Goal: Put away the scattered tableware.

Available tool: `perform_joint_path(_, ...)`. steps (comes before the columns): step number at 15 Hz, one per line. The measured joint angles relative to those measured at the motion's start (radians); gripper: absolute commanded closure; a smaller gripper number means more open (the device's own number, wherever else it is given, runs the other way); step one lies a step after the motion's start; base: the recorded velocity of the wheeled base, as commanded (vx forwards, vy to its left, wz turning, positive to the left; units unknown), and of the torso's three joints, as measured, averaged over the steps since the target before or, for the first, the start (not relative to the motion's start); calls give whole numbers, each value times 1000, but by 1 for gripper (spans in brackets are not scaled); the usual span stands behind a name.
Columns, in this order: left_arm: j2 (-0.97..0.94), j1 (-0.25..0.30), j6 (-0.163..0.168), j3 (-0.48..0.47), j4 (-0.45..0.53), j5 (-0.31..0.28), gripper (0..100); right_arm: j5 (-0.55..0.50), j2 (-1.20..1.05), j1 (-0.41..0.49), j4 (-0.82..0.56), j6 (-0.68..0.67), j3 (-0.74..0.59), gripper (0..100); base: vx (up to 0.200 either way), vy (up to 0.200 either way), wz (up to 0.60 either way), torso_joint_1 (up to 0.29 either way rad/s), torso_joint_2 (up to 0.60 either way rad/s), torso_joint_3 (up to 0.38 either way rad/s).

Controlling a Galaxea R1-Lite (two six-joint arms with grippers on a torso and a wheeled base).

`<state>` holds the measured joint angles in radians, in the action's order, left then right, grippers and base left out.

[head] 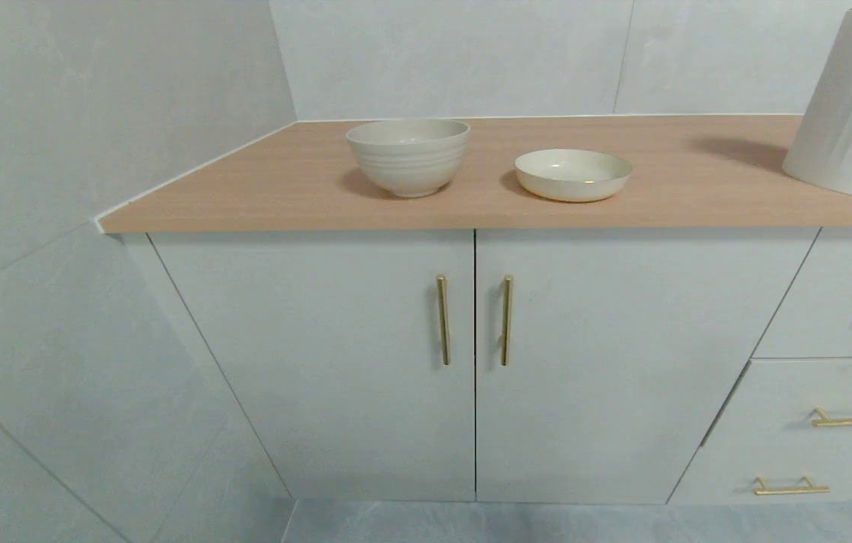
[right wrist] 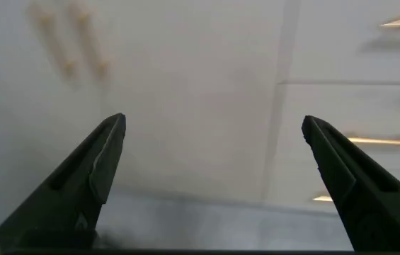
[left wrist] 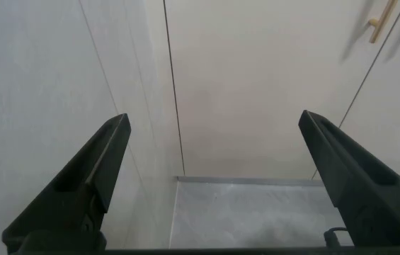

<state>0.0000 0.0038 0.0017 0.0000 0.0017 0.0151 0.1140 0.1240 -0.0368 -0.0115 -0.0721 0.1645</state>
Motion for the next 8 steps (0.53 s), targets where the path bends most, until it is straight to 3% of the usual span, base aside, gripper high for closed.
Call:
perform_joint_path(4,0,0,0,0,0,0,0,181,364,-53,22,-7,72,0,0,0,0,0,0,0)
perform_joint_path(8,0,0,0,0,0,0,0,249,827,-237,149,-17,293,0,0,0,0,0,0,0)
